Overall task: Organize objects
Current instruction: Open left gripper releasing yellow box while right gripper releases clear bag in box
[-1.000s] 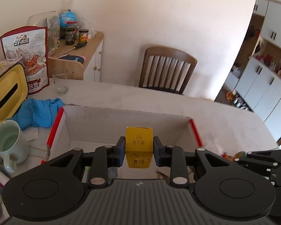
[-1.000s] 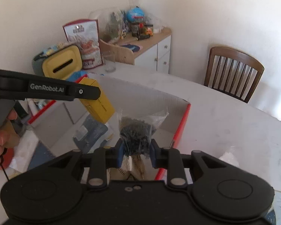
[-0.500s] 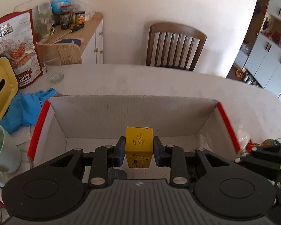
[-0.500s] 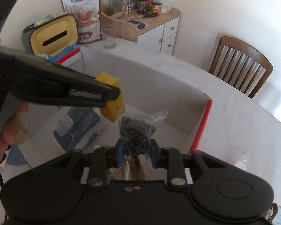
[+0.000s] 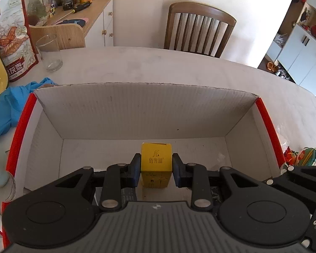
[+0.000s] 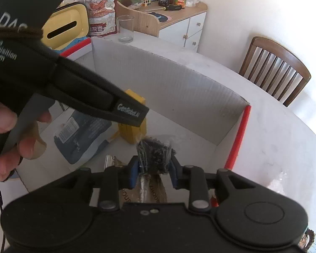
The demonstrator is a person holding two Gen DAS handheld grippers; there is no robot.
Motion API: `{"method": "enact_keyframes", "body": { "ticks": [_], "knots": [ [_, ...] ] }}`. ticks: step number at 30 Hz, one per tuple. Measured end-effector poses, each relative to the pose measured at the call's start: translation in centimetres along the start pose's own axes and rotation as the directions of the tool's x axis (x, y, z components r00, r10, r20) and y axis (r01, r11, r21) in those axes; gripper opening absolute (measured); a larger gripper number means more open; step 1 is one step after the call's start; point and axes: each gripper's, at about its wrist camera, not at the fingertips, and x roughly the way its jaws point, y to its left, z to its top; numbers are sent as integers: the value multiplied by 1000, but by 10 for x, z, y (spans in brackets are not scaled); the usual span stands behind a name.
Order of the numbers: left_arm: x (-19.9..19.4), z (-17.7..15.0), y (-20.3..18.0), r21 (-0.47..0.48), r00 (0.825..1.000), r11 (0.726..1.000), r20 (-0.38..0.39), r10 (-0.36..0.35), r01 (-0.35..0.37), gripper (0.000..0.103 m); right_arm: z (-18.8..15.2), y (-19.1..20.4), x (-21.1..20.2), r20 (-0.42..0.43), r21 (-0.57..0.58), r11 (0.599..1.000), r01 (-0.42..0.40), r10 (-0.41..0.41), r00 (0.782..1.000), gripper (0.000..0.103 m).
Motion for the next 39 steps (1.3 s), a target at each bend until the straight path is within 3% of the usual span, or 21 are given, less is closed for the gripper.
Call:
{"method": "enact_keyframes", "body": {
  "ticks": [11, 16, 23, 30, 34, 39],
  "knots": [
    [-11, -3, 3, -25, 1000, 1000, 15, -11, 11, 30, -3, -11, -14, 36, 58, 998, -30, 28, 999, 34],
    [-23, -4, 1, -16, 999, 1000, 46, 0, 0, 55, -7, -14, -28, 60, 70, 997, -45, 41, 997, 39],
    [-45, -9, 0, -5, 996, 1000, 87, 6, -6, 55, -15, -18, -55, 104, 83, 995, -56, 47, 994, 42],
    [-78, -20, -9, 38, 988, 999, 155, 17, -23, 56, -25, -24, -88, 163, 92, 993, -73, 58, 985, 51],
    [-100, -29, -16, 50, 981, 999, 194, 11, -21, 64, -32, -27, -109, 202, 101, 991, -86, 65, 977, 57],
    [-126, -39, -33, 83, 974, 996, 226, 1, -20, 75, -39, -32, -132, 248, 126, 988, -90, 57, 967, 73]
  ]
}}
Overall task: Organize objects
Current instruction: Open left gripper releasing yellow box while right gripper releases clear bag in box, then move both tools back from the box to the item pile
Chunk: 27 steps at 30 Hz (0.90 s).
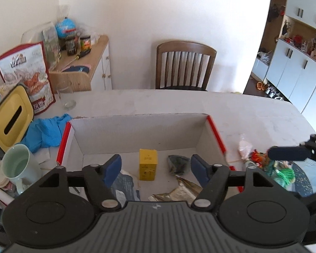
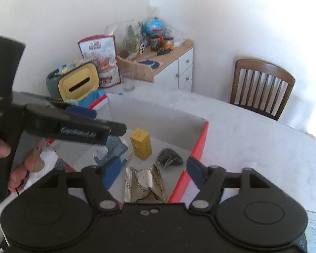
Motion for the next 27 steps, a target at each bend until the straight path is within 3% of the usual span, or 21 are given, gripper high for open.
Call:
{"method": "enact_keyframes", "body": {
  "ticks": [11, 27],
  "knots": [
    [-40, -7, -36, 17, 999, 1000, 43, 2, -3, 83, -16, -15, -43, 47, 19, 1000, -1, 0, 999, 98],
    [-58, -20, -100, 27, 997, 998, 58, -56, 55, 93, -55, -80, -102, 89, 165, 986, 16, -31, 996, 102]
  ]
}}
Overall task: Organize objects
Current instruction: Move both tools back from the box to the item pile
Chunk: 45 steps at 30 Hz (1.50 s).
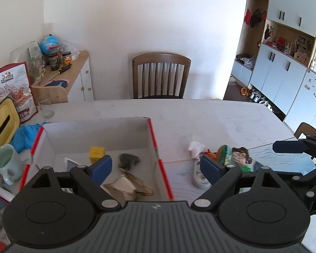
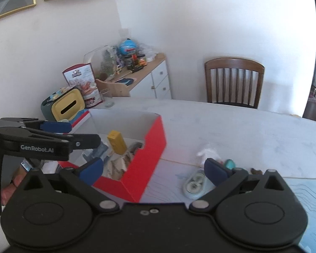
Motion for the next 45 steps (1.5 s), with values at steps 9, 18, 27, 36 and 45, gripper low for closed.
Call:
{"method": "enact_keyframes", "body": {
  "ticks": [9, 18, 27, 36, 45],
  "knots": [
    [18, -8, -42, 19, 1000, 1000, -6, -20, 20, 103, -17, -48, -22, -3, 36, 998, 57, -57, 998, 102],
    [45, -23, -84, 53, 998, 997, -20, -63, 64, 103, -35, -94, -28, -31, 35, 991, 127, -126, 992, 102],
    [83, -44, -106, 56, 996, 995, -30, -85, 86, 103, -48, -136, -14, -68, 50, 983, 177, -173, 983, 101],
    [136, -57, -109, 32, 995, 998, -89, -49, 52, 103, -57, -167, 21, -115, 49, 974, 221, -215, 970, 98],
    [176, -60, -115, 71, 994, 997, -112, -7, 15, 103, -58, -184, 69, -156, 36, 970, 240, -232, 960, 83]
  ]
}}
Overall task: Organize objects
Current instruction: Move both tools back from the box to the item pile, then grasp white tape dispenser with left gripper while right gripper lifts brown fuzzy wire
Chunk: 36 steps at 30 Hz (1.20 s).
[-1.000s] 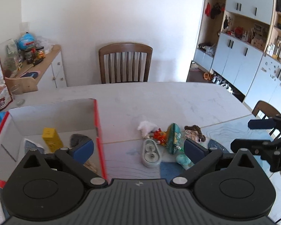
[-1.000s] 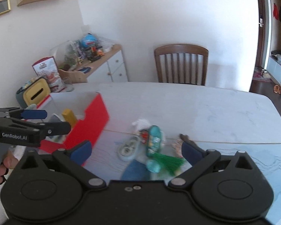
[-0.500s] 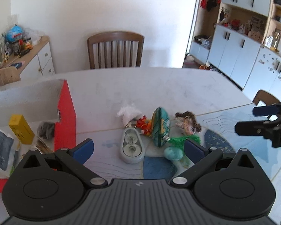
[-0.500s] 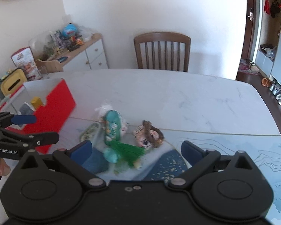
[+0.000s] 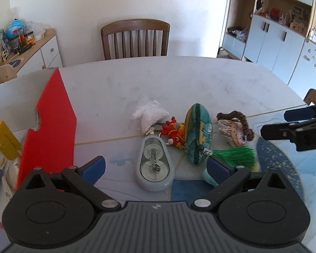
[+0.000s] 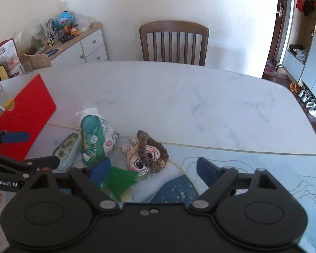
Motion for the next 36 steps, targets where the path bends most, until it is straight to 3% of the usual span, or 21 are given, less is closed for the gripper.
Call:
{"method": "enact_keyframes", "body": {
  "ticks": [11, 15, 20, 24, 26, 29, 36],
  "knots": [
    [39, -3, 13, -58, 998, 998, -59, 15, -18, 99, 7, -1, 32, -32, 15, 1000, -12, 13, 999, 59],
    [46, -4, 14, -56, 997, 998, -82, 11, -15, 83, 8, 2, 38, -36, 11, 1000, -11, 11, 999, 51],
    [45, -7, 10, -37, 998, 999, -68, 7, -9, 76, 10, 4, 43, -38, 18, 1000, -13, 13, 999, 36],
    [43, -8, 3, -6, 998, 1000, -63, 12, -13, 58, 12, 4, 45, -39, 32, 999, -13, 15, 999, 27],
    [42, -7, 1, 1, 998, 1000, -62, 5, -5, 51, 12, 5, 45, -33, 31, 999, -11, 12, 999, 16],
    [41, -6, -3, 19, 998, 1000, -64, 18, -16, 51, 13, 7, 44, -29, 22, 1000, -5, 6, 1000, 9],
    [40, 1, -5, 21, 998, 1000, -67, 13, -12, 50, 17, 5, 36, -5, 36, 999, 18, -18, 1000, 7]
  ]
}}
